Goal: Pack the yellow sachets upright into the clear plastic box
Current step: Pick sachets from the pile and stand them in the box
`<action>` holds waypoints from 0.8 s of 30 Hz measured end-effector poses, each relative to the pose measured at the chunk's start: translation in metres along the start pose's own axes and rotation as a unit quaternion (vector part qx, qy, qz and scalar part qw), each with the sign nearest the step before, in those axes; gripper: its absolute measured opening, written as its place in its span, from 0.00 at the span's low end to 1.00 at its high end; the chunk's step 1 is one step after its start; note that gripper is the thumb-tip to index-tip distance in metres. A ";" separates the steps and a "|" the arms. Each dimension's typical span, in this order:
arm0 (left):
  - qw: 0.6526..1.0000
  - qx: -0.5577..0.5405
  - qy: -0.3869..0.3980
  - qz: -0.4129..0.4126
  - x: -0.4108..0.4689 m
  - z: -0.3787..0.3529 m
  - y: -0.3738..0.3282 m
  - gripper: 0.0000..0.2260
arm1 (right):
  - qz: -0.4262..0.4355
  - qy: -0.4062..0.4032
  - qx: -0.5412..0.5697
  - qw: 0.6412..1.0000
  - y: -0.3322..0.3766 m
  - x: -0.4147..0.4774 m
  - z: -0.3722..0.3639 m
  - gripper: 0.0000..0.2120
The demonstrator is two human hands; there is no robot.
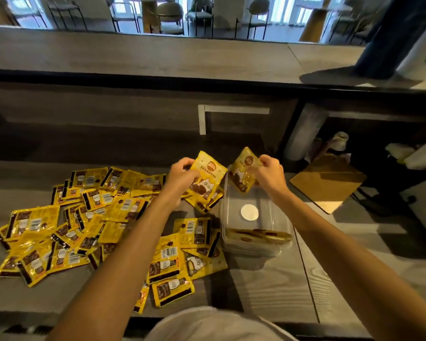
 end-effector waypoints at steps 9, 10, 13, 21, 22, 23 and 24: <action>0.992 0.022 0.098 -0.075 -0.006 -0.100 -0.010 0.11 | -0.013 0.020 0.075 0.997 -0.038 -0.018 0.039 0.11; 0.990 0.043 0.108 -0.082 -0.007 -0.105 -0.012 0.14 | -0.011 0.010 0.074 0.997 -0.041 -0.019 0.045 0.10; 0.977 0.118 0.137 -0.110 -0.009 -0.116 -0.017 0.18 | 0.000 0.010 0.093 0.996 -0.044 -0.022 0.052 0.09; 0.931 0.264 0.189 -0.167 -0.022 -0.127 -0.004 0.11 | -0.033 0.106 0.048 0.993 -0.060 -0.031 0.033 0.07; 0.921 0.287 0.200 -0.173 -0.026 -0.128 0.000 0.10 | -0.032 0.121 0.016 0.992 -0.062 -0.033 0.030 0.08; 0.908 0.314 0.212 -0.181 -0.030 -0.130 0.002 0.11 | -0.027 0.134 -0.014 0.991 -0.063 -0.035 0.028 0.10; 0.894 0.338 0.223 -0.192 -0.034 -0.131 0.005 0.11 | -0.021 0.148 -0.036 0.988 -0.064 -0.039 0.025 0.10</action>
Point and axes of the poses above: each hand's wrist, its own x-axis towards the middle knuckle, its own z-axis out of the back of the hand, y = z × x, the point moved 10 cm from there along x, towards the middle knuckle, and after that the axes turned 1 degree about x, right-handed, at the moved point
